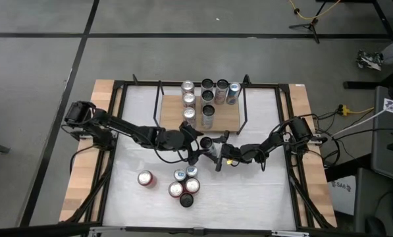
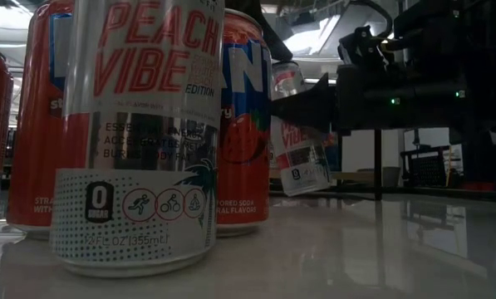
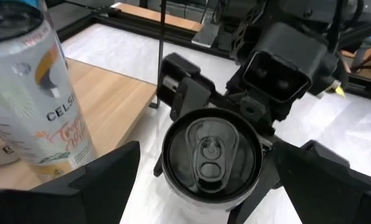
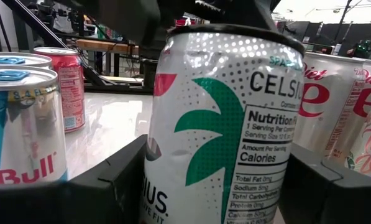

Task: Place canned beverage on shelf
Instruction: Put the white pink soda can onto the shelf aligned with the other white pink soda cans

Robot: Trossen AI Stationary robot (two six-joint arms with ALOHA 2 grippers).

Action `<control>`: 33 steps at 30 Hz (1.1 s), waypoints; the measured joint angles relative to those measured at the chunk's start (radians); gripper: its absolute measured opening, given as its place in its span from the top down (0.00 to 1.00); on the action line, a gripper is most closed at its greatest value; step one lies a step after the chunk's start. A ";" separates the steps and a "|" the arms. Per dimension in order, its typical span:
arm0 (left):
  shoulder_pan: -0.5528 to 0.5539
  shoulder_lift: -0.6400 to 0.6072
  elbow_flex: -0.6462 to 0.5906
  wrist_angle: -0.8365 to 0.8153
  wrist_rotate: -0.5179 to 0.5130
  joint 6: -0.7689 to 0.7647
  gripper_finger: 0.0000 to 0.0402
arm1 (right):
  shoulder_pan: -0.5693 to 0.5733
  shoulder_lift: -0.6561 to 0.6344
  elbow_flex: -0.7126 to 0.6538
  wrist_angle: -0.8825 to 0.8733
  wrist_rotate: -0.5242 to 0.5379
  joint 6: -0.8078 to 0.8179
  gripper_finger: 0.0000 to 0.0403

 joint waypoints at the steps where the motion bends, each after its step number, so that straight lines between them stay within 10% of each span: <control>1: 0.000 0.000 0.000 -0.001 0.003 -0.003 0.10 | 0.000 0.000 0.001 0.000 0.000 0.000 0.33; 33: 0.006 0.020 0.001 -0.015 0.048 -0.070 0.27 | 0.000 -0.001 0.085 -0.103 0.018 -0.006 0.33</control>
